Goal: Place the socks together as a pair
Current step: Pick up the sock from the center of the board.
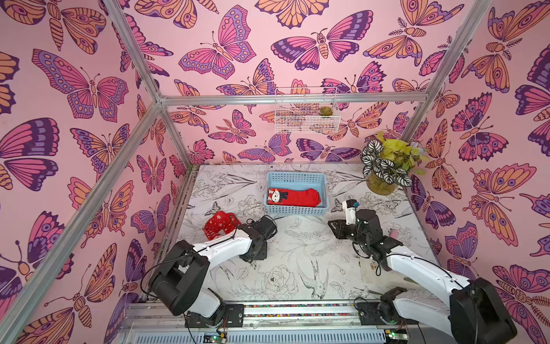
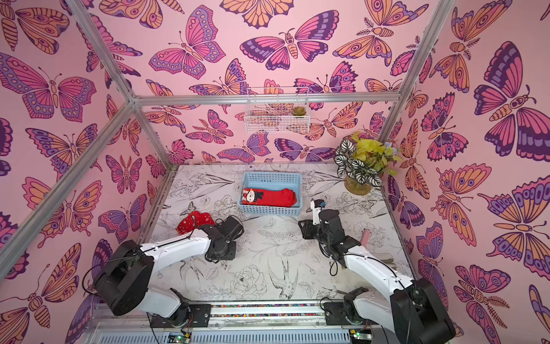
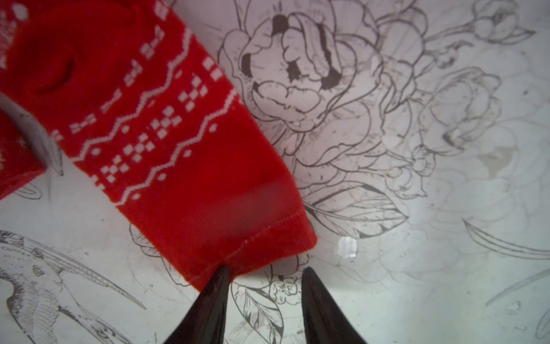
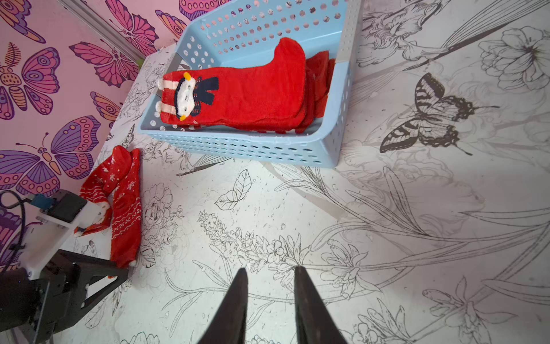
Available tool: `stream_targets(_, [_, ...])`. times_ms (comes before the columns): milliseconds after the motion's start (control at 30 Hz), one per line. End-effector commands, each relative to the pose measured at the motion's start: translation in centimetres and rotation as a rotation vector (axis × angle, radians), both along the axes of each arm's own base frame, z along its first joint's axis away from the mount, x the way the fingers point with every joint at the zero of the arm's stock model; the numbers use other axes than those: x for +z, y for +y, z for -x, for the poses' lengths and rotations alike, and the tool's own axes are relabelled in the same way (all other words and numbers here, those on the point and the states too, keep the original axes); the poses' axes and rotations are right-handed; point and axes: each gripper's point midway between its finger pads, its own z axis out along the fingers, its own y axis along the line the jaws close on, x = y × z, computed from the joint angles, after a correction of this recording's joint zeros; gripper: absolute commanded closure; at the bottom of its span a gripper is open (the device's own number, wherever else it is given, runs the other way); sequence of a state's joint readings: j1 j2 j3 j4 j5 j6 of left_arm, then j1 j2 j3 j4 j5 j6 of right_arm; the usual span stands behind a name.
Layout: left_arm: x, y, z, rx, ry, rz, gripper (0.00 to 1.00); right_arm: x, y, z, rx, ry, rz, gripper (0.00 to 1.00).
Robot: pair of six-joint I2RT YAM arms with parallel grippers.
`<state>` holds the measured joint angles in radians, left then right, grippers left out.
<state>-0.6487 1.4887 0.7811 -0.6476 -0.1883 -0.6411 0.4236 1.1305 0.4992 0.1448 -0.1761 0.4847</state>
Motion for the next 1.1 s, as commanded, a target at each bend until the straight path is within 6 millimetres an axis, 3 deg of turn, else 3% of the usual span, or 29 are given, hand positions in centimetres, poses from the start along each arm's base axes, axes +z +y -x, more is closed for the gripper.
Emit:
stream_targets(0, [0.3,0.2,-0.3,0.002,-0.015,-0.023,0.57,0.1,0.2,0.1,0.012,-0.025,0.010,0.71])
stream_targets(267, [0.9,0.3,-1.1,-0.006,-0.050,-0.046,0.58,0.0,0.2,0.1,0.013,-0.025,0.010,0.71])
stream_targets(633, [-0.9,-0.9,-2.1,-0.043,-0.004,-0.109,0.68,0.1,0.3,0.2,0.017,-0.029,0.012,0.70])
stream_targets(800, [-1.3,-2.0,-2.0,-0.084,0.008,-0.120,0.83,0.2,0.5,0.3,0.029,-0.033,0.011,0.71])
stream_targets(900, [-0.8,-3.2,-2.1,-0.120,-0.004,-0.106,0.99,0.4,0.5,0.4,0.031,-0.039,0.015,0.71])
stream_targets(1067, [1.9,-7.6,-2.2,-0.238,-0.052,-0.007,1.00,0.8,0.5,0.9,0.039,-0.044,0.010,0.70])
